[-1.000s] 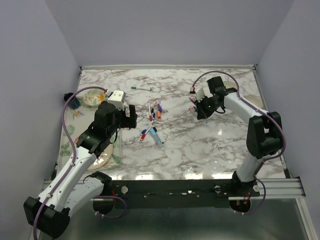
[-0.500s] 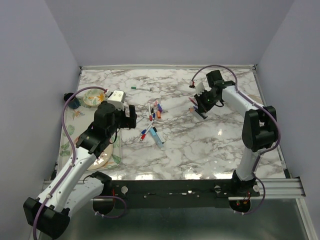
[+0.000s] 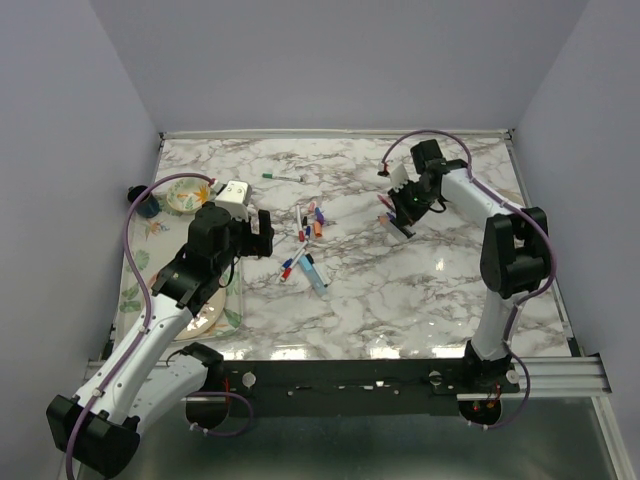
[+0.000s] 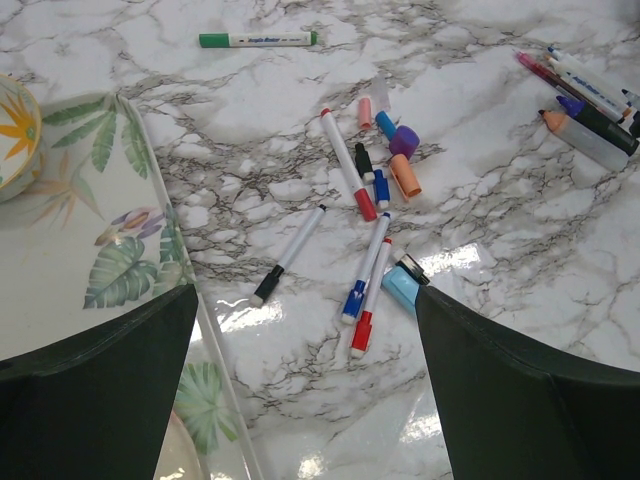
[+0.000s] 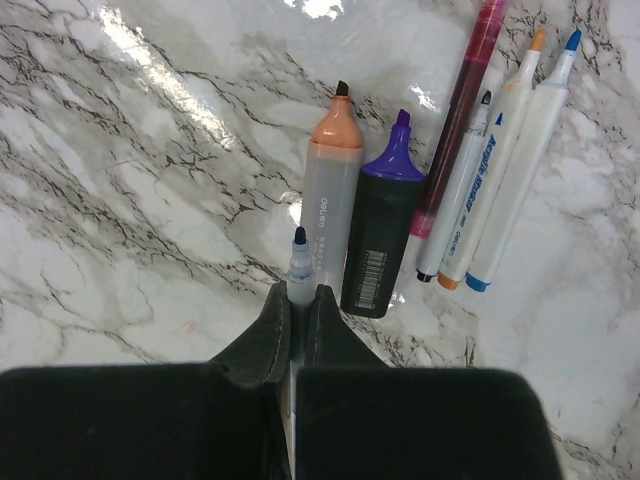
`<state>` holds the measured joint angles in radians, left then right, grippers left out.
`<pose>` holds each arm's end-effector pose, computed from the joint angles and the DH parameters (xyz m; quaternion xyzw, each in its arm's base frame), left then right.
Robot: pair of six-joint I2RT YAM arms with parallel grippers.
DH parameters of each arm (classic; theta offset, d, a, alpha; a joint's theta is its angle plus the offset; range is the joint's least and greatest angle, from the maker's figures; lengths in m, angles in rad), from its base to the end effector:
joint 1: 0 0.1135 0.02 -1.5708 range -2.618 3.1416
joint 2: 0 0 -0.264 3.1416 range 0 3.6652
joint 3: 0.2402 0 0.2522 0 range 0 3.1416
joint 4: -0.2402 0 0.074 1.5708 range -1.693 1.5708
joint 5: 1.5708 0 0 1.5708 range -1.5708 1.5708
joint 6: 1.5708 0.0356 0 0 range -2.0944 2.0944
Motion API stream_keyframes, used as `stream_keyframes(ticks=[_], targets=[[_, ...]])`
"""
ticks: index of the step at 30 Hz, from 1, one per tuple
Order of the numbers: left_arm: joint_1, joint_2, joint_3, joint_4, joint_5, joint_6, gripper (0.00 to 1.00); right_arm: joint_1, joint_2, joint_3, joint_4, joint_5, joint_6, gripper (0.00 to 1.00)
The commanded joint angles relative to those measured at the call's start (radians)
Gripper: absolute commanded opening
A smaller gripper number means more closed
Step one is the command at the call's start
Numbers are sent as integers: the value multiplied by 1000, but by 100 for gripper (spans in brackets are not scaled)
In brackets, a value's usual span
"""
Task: Open the pen caps
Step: Place the barrel on the table with the right arm
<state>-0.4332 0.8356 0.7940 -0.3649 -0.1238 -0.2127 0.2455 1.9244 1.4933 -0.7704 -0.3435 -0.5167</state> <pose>0.1748 -0.0760 0.3158 0.0579 0.8324 -0.1252 0.5368 0.3830 0.1083 0.2130 -0.3894 0.8874 0.1420 0.2020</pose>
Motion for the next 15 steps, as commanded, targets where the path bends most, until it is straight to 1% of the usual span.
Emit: stream_keyframes(ticks=[1,15], targets=[[4,-18,-7,-2,15,12,99,-11,21,31,-27,20,-9,4],[4,-13,-9,0,18,13,99,-18,31,31,-24,17,-9,5]])
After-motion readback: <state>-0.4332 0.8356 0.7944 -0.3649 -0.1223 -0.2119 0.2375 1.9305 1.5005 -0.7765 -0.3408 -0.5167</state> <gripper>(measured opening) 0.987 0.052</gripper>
